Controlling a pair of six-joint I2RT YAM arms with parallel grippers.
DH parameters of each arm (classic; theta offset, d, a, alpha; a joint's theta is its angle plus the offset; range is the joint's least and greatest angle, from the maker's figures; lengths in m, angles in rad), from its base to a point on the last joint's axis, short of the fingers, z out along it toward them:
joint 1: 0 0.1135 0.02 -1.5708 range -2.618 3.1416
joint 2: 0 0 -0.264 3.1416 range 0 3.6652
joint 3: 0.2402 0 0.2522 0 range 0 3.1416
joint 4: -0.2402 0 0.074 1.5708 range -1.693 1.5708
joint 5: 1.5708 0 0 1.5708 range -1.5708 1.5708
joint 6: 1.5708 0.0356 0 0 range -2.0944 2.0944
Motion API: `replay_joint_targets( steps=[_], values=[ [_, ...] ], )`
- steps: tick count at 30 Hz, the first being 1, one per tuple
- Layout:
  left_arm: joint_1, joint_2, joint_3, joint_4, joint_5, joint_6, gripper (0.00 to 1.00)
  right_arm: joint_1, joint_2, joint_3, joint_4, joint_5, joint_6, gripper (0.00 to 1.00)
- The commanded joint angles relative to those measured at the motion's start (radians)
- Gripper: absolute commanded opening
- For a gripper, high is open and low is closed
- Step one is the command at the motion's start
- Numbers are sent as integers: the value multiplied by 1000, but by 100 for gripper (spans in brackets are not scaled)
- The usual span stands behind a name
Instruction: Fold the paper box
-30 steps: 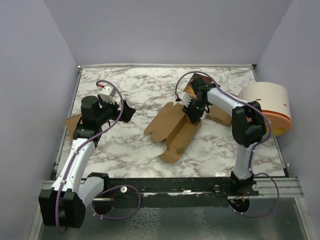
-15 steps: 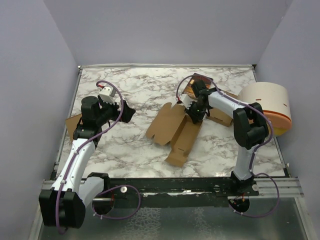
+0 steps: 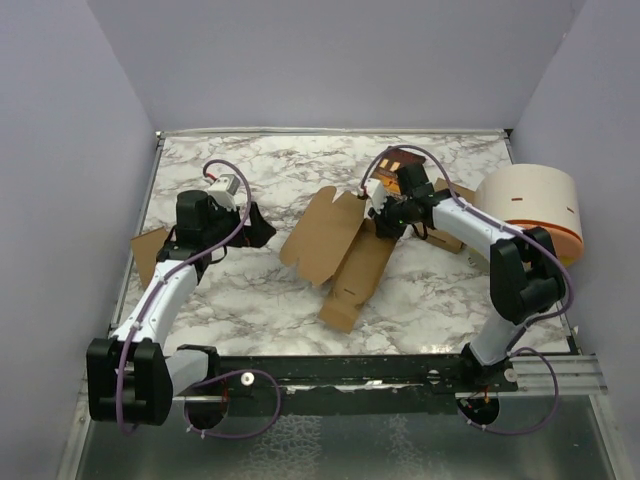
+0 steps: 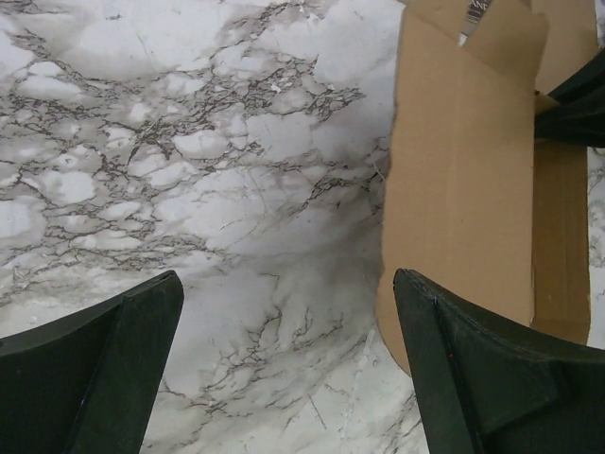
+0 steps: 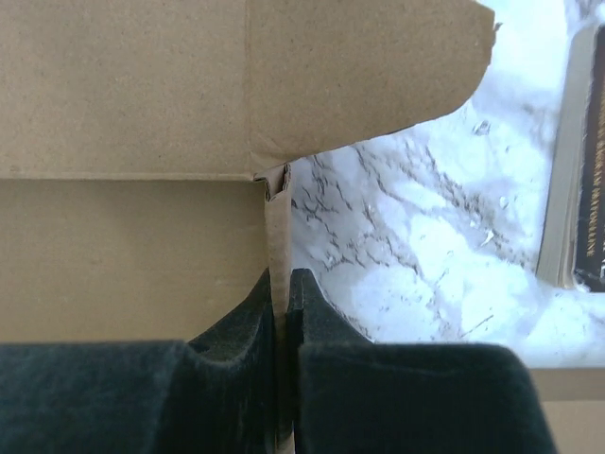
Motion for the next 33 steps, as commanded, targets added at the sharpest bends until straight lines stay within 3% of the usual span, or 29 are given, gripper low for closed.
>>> replay_joint_targets(
  steps=[1,11,17,21,29,33],
  values=[
    [8,8,6,3,37,-44,97,-10,-111,-76,184,-127,37,1],
    [10,18,-71,290,328,-242,97,-10,-168,-129,237,-161,44,1],
    [8,61,-117,459,413,-394,93,-10,-165,-130,239,-164,48,1],
    [3,84,-125,480,423,-430,89,-10,-172,-134,249,-169,53,1],
    [-47,143,-108,469,440,-452,57,-10,-151,-137,254,-182,61,1],
    [-61,157,-102,472,442,-454,26,-10,-133,-135,249,-182,60,1]
  ],
)
